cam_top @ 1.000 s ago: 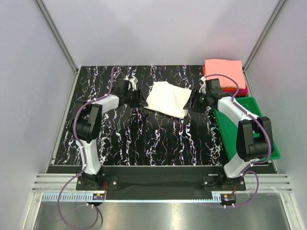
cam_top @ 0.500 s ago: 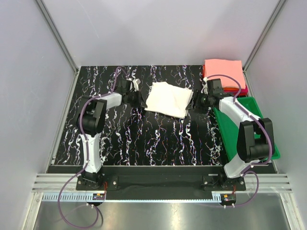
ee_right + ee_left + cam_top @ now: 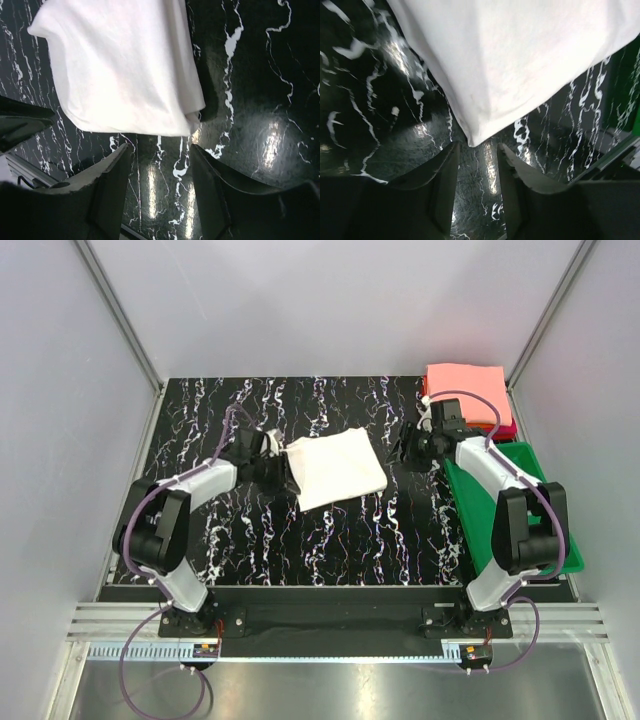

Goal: Fold and stack the t-shirts
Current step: Fold the tshirt

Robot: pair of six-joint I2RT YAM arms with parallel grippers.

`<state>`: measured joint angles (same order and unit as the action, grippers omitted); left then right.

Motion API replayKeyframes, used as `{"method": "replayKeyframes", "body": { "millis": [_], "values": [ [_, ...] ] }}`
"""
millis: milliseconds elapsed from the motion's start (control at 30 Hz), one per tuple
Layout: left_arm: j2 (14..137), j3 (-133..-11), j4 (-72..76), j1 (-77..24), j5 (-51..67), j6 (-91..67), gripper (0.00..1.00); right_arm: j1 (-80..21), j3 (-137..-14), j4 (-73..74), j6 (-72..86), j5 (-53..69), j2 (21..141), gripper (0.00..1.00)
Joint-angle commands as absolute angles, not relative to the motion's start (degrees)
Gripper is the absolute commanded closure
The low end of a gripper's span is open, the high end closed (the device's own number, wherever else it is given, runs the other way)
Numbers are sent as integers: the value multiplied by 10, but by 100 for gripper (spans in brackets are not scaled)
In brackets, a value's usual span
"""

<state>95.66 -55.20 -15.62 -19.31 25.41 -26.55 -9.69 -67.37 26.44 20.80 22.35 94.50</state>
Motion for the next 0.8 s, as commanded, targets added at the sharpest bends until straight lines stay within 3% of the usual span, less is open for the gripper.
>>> {"method": "replayKeyframes", "body": {
  "millis": [0, 300, 600, 767],
  "values": [
    [940, -627, -181, -166, 227, -258, 59, -97, -723, 254, 194, 271, 970, 42],
    [1084, -801, -167, -156, 280, -255, 61, -105, -760, 265, 156, 308, 1057, 41],
    [1214, -910, -163, -125, 288, -255, 63, -119, -711, 243, 147, 272, 1068, 42],
    [1284, -985, -156, -118, 312, -252, 64, -119, -716, 236, 148, 268, 1085, 50]
  ]
}}
